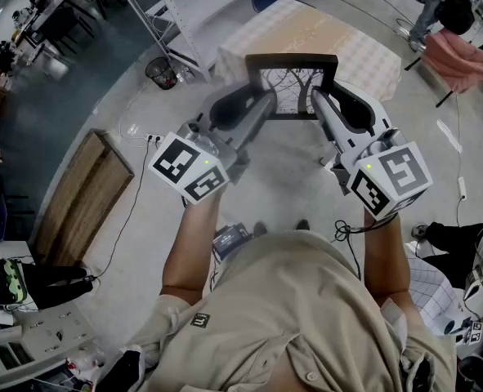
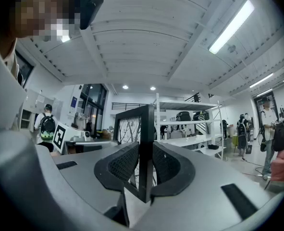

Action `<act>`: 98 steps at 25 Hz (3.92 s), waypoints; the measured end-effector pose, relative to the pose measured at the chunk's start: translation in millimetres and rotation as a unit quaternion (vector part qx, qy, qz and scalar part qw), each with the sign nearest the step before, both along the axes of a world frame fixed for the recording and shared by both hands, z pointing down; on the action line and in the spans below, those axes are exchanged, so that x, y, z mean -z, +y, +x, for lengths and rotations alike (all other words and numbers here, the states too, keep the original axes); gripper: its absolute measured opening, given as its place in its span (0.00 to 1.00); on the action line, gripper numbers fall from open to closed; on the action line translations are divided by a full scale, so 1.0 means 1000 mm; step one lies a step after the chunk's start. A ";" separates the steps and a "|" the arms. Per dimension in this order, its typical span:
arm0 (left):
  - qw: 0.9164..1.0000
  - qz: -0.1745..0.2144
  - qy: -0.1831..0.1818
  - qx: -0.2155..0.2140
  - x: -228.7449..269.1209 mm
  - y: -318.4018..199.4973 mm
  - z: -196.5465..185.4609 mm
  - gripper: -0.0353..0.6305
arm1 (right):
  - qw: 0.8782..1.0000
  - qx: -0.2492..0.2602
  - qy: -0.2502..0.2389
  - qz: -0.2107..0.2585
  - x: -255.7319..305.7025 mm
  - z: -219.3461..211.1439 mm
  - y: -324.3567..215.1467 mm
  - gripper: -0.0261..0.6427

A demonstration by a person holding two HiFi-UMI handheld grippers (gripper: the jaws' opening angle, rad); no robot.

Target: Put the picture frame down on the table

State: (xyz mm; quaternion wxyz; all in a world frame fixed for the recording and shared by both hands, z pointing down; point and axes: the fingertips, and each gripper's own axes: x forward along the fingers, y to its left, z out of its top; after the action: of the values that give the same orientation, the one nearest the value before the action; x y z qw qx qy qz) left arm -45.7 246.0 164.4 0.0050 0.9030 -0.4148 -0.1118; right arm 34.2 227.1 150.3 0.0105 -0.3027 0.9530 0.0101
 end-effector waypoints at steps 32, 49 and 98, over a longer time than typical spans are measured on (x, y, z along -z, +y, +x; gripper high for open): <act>1.000 -0.018 -0.003 0.011 -0.022 -0.031 0.017 0.20 | 1.000 0.015 -0.002 -0.017 -0.022 0.017 -0.033 0.16; 0.999 -0.022 -0.001 0.036 -0.024 -0.065 0.077 0.20 | 0.999 0.040 -0.002 -0.019 -0.024 0.076 -0.070 0.16; 0.998 -0.033 0.014 -0.045 -0.048 -0.217 -0.062 0.20 | 0.999 -0.039 0.003 -0.036 -0.048 -0.061 -0.210 0.16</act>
State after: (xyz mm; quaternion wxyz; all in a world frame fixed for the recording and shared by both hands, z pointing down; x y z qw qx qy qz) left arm -107.6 28.9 212.4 0.0456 0.9186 -0.3769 -0.1101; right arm -26.4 17.2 198.7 -0.0038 -0.3393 0.9404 -0.0227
